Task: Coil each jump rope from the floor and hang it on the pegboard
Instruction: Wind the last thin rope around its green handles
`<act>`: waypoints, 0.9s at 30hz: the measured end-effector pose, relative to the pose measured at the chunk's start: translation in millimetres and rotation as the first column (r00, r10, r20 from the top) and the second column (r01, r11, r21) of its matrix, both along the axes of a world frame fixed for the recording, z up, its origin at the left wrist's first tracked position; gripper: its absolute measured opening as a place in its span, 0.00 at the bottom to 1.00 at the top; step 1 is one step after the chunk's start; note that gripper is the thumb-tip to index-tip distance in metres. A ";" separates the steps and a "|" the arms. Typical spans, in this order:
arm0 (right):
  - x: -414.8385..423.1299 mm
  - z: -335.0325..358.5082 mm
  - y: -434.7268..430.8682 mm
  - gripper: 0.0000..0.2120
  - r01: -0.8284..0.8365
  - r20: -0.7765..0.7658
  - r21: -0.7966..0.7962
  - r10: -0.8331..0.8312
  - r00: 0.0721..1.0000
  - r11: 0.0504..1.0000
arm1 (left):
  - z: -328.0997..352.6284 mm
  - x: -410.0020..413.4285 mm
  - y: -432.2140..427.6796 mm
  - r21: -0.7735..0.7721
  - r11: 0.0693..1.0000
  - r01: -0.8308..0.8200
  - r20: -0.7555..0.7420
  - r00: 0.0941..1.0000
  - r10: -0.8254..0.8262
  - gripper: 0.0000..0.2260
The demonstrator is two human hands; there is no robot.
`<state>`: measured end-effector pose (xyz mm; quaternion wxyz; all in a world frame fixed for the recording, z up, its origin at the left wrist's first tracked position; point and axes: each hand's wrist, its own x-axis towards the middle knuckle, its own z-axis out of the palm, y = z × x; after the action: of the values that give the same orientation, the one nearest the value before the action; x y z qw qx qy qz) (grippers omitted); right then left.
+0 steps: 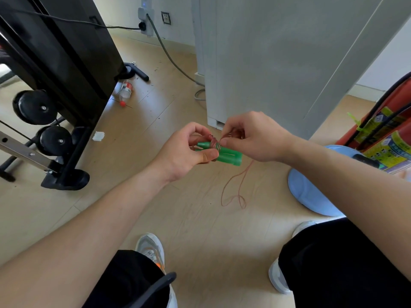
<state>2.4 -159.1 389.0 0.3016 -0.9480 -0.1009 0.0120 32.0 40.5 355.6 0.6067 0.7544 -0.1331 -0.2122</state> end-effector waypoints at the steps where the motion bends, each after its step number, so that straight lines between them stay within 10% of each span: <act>1: 1.1 -1.1 -1.6 0.05 0.003 0.009 0.002 -0.003 1.000 1.000 | 0.4 -0.9 -0.5 0.028 0.999 0.028 0.026 0.999 -0.029 0.18; 21: 22.1 -27.2 -19.4 0.27 0.067 -0.261 0.339 0.026 0.965 0.938 | 22.8 -6.6 1.4 -0.096 0.992 0.080 -0.070 0.994 -0.087 0.13; 27: 14.5 -40.6 -14.6 0.12 0.132 -0.471 0.388 0.073 0.879 0.912 | 20.3 -4.7 1.5 -0.267 0.957 -0.110 -0.192 0.979 0.059 0.11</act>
<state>17.0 -173.7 348.4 0.5083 -0.8331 -0.0091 0.2180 27.3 42.0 376.0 0.7241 0.6449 -0.0726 -0.2334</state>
